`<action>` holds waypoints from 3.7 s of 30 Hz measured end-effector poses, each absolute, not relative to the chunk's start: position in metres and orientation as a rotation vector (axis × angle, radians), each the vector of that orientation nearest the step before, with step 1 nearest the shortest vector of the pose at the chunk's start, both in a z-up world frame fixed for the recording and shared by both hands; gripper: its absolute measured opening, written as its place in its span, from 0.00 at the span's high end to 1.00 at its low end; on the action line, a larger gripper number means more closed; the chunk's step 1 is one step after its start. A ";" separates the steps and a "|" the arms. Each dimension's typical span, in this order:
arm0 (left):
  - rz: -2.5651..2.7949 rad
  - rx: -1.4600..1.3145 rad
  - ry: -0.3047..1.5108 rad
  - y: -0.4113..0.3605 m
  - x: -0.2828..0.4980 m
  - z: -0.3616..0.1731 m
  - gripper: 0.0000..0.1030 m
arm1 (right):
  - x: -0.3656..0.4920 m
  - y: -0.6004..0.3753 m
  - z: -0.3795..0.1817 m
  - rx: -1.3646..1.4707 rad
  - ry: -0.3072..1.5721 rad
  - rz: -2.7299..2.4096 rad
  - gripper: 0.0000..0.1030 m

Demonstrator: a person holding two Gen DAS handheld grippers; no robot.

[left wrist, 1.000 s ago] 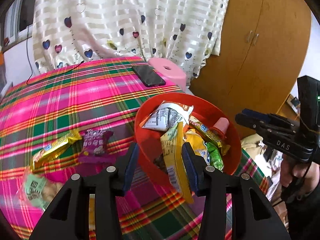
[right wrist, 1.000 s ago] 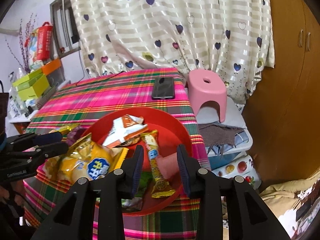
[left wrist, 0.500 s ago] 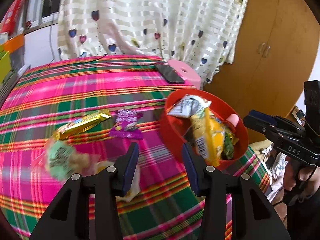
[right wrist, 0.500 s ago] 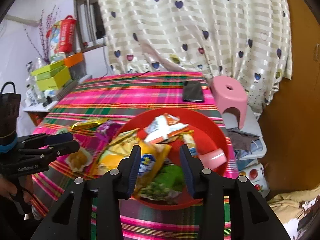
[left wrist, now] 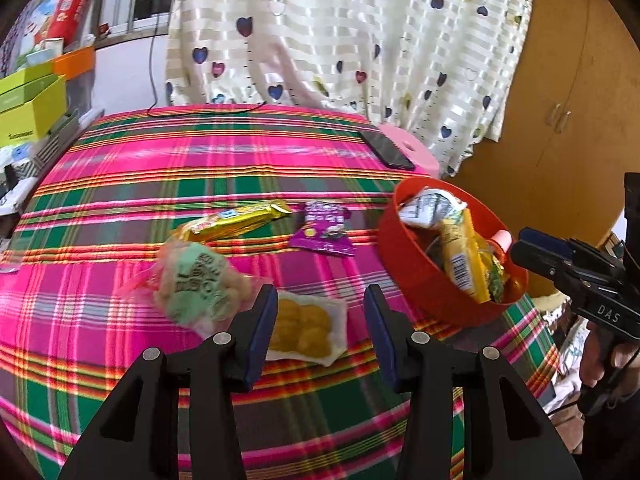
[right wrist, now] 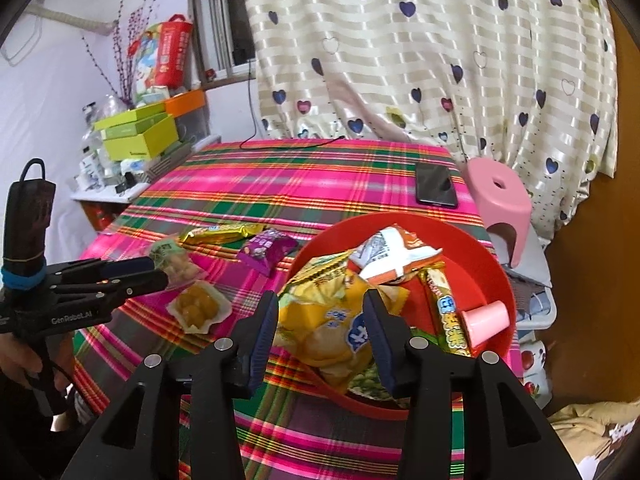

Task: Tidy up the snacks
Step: 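Withdraw both grippers from the basket toward the clear snack bag, then grasp the clear bag of white snacks with the left gripper and lift it, then grasp the packet of round yellow cakes with the right gripper while the left holds the bag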

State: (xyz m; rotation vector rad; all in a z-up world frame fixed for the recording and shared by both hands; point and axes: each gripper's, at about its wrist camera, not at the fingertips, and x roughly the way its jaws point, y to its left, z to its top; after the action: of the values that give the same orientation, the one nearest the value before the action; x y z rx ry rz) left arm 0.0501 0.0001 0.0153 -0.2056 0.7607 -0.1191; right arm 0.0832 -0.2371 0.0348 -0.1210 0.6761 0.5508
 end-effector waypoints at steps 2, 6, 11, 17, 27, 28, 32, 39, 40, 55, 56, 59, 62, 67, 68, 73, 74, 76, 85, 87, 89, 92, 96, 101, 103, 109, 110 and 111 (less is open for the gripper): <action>-0.104 -0.213 0.758 0.006 0.048 0.015 0.55 | 0.082 -0.235 0.035 -0.124 0.676 0.558 0.59; -0.072 -0.224 0.752 0.017 0.045 0.015 0.55 | 0.081 -0.229 0.035 -0.128 0.676 0.575 0.58; -0.025 -0.237 0.752 0.032 0.040 0.013 0.55 | 0.078 -0.221 0.036 -0.142 0.673 0.603 0.56; 0.004 -0.261 0.761 0.045 0.039 0.009 0.55 | 0.077 -0.211 0.035 -0.157 0.673 0.625 0.53; 0.050 -0.312 0.754 0.066 0.038 0.000 0.42 | 0.078 -0.199 0.034 -0.176 0.681 0.642 0.51; 0.057 -0.321 0.757 0.068 0.038 -0.002 0.42 | 0.078 -0.198 0.034 -0.179 0.682 0.644 0.51; 0.061 -0.361 0.773 0.075 0.040 -0.010 0.40 | 0.078 -0.194 0.033 -0.188 0.684 0.651 0.50; 0.021 -0.454 0.807 0.077 0.045 -0.023 0.39 | 0.080 -0.187 0.032 -0.200 0.690 0.659 0.49; 0.010 -0.460 0.805 0.076 0.046 -0.023 0.39 | 0.081 -0.186 0.031 -0.201 0.691 0.659 0.49; 0.128 -0.467 0.822 0.098 0.054 -0.037 0.39 | 0.086 -0.169 0.025 -0.221 0.711 0.674 0.49; 0.160 -0.459 0.817 0.104 0.052 -0.037 0.39 | 0.086 -0.167 0.024 -0.221 0.713 0.676 0.49; 0.243 -0.456 0.801 0.120 0.044 -0.035 0.39 | 0.087 -0.162 0.023 -0.225 0.717 0.684 0.49; 0.255 -0.465 0.771 0.126 0.038 -0.031 0.39 | 0.085 -0.158 0.022 -0.233 0.717 0.694 0.48; 0.129 -0.392 0.739 0.100 0.045 -0.022 0.39 | 0.084 -0.154 0.022 -0.241 0.716 0.696 0.48; 0.111 -0.372 0.747 0.095 0.048 -0.023 0.39 | 0.084 -0.154 0.022 -0.241 0.716 0.696 0.48; 0.101 -0.289 0.784 0.080 0.071 -0.029 0.39 | 0.085 -0.153 0.021 -0.243 0.719 0.695 0.48; 0.103 -0.277 0.782 0.080 0.075 -0.030 0.39 | 0.085 -0.152 0.021 -0.245 0.720 0.694 0.48; 0.120 -0.247 0.790 0.078 0.082 -0.032 0.39 | 0.087 -0.149 0.020 -0.246 0.725 0.692 0.48; 0.141 -0.232 0.827 0.083 0.092 -0.048 0.39 | 0.103 -0.137 0.014 -0.247 0.747 0.684 0.48; 0.135 -0.244 0.822 0.084 0.090 -0.048 0.39 | 0.108 -0.134 0.014 -0.239 0.754 0.683 0.48; 0.131 -0.253 0.812 0.086 0.087 -0.047 0.43 | 0.114 -0.129 0.014 -0.232 0.762 0.679 0.48; 0.114 -0.255 0.787 0.085 0.080 -0.041 0.51 | 0.125 -0.121 0.012 -0.218 0.783 0.673 0.48; 0.104 -0.266 0.776 0.090 0.073 -0.039 0.54 | 0.139 -0.110 0.003 -0.199 0.830 0.676 0.48; 0.091 -0.289 0.760 0.097 0.061 -0.034 0.56 | 0.138 -0.094 -0.009 -0.237 0.873 0.732 0.48; 0.090 -0.298 0.757 0.100 0.057 -0.034 0.56 | 0.133 -0.086 -0.014 -0.276 0.891 0.774 0.48; 0.105 -0.328 0.754 0.112 0.043 -0.033 0.56 | 0.117 -0.070 -0.026 -0.383 0.909 0.879 0.43; 0.106 -0.331 0.754 0.114 0.041 -0.033 0.56 | 0.116 -0.067 -0.030 -0.412 0.920 0.895 0.40; 0.105 -0.334 0.753 0.115 0.039 -0.033 0.56 | 0.115 -0.065 -0.033 -0.436 0.928 0.901 0.40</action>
State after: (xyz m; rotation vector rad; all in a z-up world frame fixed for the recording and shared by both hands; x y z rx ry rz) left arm 0.0392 0.1149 -0.0327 -0.3340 0.7528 0.1051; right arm 0.1148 -0.0652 -0.0328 -0.4359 0.9283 0.9009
